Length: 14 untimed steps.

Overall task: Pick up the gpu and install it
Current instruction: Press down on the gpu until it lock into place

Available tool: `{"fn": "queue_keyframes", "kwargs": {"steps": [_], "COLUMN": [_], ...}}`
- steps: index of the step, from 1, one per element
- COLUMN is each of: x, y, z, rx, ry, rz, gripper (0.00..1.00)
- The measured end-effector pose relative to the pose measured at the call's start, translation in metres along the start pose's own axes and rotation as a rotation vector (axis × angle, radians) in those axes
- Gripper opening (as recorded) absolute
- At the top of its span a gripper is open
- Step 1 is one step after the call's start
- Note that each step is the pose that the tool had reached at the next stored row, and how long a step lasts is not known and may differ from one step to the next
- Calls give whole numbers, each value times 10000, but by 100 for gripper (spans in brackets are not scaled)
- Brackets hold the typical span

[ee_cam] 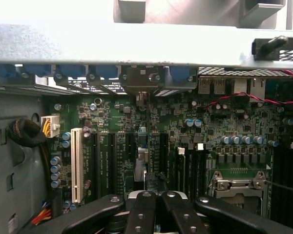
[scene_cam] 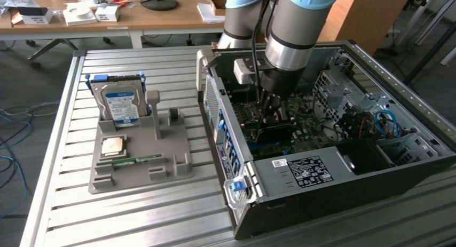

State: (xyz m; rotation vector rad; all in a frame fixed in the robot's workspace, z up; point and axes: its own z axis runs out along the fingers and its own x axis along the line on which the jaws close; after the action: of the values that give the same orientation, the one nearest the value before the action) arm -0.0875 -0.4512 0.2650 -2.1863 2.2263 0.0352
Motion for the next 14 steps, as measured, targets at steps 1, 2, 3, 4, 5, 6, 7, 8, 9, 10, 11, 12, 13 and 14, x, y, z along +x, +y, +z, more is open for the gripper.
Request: {"fn": "queue_keyframes", "kwargs": {"steps": [1,2,3,4,5,6,7,8,9,10,11,12,13,14], "x": [0,0,-1,-1,-1,-1,-1,-1,-1,-1,0,-1,-2,-1], "y": [0,1,1,1,1,1,1,1,1,1,2,1,1,1], "z": [0,0,0,0,1,1,1,3,5,8,9,12,17,16], "rx": [-1,-1,0,0,0,0,-1,-1,-2,-1,-1,2,6,5], "ry": [0,0,0,0,0,0,2,2,3,2,1,-4,-14,-11], "rz": [-1,-1,0,1,1,1,1,1,1,1,1,1,1,1], "gripper": [11,11,11,11,11,11,11,11,11,11,11,11,11,11]}}
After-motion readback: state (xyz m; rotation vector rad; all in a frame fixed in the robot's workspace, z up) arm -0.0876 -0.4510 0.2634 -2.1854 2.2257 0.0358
